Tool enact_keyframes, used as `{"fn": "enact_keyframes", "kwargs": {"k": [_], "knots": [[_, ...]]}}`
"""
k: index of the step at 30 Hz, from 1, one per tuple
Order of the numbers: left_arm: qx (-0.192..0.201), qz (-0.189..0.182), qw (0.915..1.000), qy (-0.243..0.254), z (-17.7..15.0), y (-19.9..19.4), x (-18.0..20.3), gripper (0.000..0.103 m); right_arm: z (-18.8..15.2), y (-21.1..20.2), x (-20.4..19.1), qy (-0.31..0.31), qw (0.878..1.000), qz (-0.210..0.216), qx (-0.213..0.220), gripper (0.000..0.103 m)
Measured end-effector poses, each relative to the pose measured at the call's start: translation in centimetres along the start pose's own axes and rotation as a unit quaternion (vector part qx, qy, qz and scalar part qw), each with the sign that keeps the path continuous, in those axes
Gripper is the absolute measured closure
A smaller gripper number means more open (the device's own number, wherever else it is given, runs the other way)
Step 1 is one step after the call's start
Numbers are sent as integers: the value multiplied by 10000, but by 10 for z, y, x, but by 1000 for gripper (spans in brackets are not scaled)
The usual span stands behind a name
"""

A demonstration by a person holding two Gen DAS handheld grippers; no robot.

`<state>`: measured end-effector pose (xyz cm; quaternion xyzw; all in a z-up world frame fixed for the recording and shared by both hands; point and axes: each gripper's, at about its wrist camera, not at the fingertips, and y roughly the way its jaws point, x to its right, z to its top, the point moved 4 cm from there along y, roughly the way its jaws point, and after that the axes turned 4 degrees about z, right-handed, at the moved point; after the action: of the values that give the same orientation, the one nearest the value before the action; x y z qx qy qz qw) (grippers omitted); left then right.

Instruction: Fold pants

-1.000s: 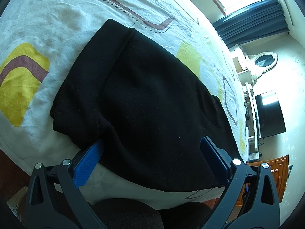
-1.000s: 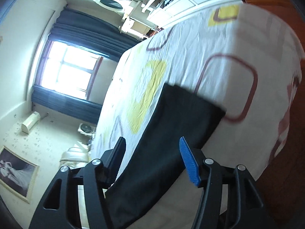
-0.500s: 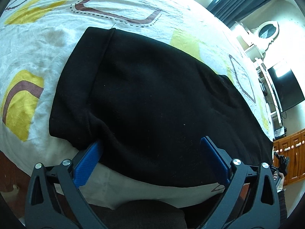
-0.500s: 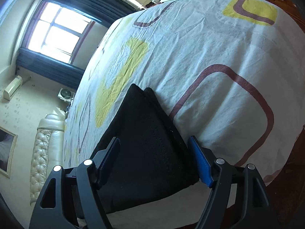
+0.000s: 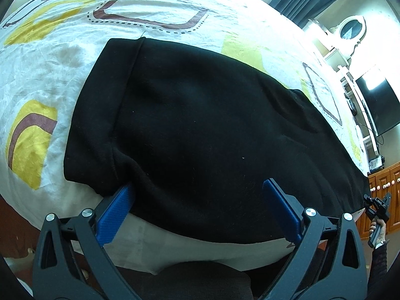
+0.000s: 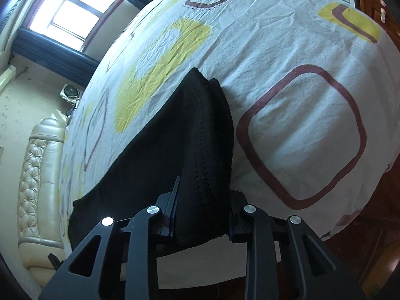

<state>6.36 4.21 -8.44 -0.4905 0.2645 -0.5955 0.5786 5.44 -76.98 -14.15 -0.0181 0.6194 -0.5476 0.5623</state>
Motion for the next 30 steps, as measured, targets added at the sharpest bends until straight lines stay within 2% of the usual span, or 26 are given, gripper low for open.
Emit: {"fn": "enact_keyframes", "kwargs": {"k": [3,7,10,14,21,26,30], "knots": [[-12,46,10000,44,1,1,4,3,-6,-4,-4,468,9971,588,151,75],[-40,41,10000,43,2,2,2,3,-11,-11,-9,991,9847,1384,376,75],[-58,47,10000,41,2,2,2,3,-12,-17,-21,1156,9770,1733,463,75],[-82,114,9998,122,2,3,3,3,-11,-25,-54,1027,9729,2002,527,75],[-117,294,9991,293,1,5,7,3,-16,-37,-121,448,9731,2220,420,75],[-161,255,9992,248,3,4,5,3,-35,-32,-167,165,9701,2405,286,75],[-186,173,9996,116,4,3,2,3,-51,-19,-204,-198,9722,2329,145,75]]}}
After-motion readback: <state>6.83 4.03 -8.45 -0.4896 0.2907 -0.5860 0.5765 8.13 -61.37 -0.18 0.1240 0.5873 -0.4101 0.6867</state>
